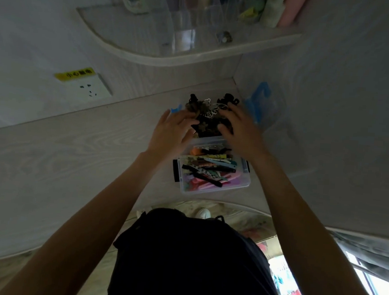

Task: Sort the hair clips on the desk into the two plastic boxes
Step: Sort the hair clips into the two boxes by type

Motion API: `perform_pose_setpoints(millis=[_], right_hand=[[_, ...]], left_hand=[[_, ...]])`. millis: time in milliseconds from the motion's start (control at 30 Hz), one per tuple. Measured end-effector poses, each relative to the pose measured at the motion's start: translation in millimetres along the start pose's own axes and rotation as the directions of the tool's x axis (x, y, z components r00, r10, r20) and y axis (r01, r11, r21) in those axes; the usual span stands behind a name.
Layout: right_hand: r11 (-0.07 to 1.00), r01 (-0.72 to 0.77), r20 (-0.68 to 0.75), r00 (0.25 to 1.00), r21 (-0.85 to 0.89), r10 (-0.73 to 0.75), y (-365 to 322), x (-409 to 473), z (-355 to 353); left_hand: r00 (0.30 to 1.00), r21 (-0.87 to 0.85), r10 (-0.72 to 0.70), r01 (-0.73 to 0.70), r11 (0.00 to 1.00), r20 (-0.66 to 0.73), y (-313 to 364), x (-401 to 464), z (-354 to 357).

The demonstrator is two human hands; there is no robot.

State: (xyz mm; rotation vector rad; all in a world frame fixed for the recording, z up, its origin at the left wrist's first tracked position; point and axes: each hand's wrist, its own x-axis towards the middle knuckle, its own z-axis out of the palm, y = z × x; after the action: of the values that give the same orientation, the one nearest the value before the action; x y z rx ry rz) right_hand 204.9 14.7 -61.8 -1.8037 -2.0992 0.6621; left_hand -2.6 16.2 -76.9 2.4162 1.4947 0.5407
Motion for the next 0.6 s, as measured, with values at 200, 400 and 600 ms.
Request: perform_pose_setpoints(millis=[200, 400, 600], right_hand=[[0.952, 0.027, 0.109, 0.994, -0.305, 0.007, 2.0, -0.3, 7.2], [0.997, -0.033, -0.071, 0.997, -0.065, 0.029, 1.8, -14.7, 3.9], [0.997, 0.071, 0.097, 0.993, -0.004, -0.071, -7.0, -4.1, 10.7]], left_hand=[[0.993, 0.087, -0.034, 0.025, 0.996, 0.113, 7.2, 24.7, 3.1], [0.953, 0.176, -0.103, 0.053, 0.983, 0.286, -3.6, 38.7, 3.3], [0.956, 0.111, -0.059, 0.028, 0.993, 0.288, -2.8, 38.5, -1.2]])
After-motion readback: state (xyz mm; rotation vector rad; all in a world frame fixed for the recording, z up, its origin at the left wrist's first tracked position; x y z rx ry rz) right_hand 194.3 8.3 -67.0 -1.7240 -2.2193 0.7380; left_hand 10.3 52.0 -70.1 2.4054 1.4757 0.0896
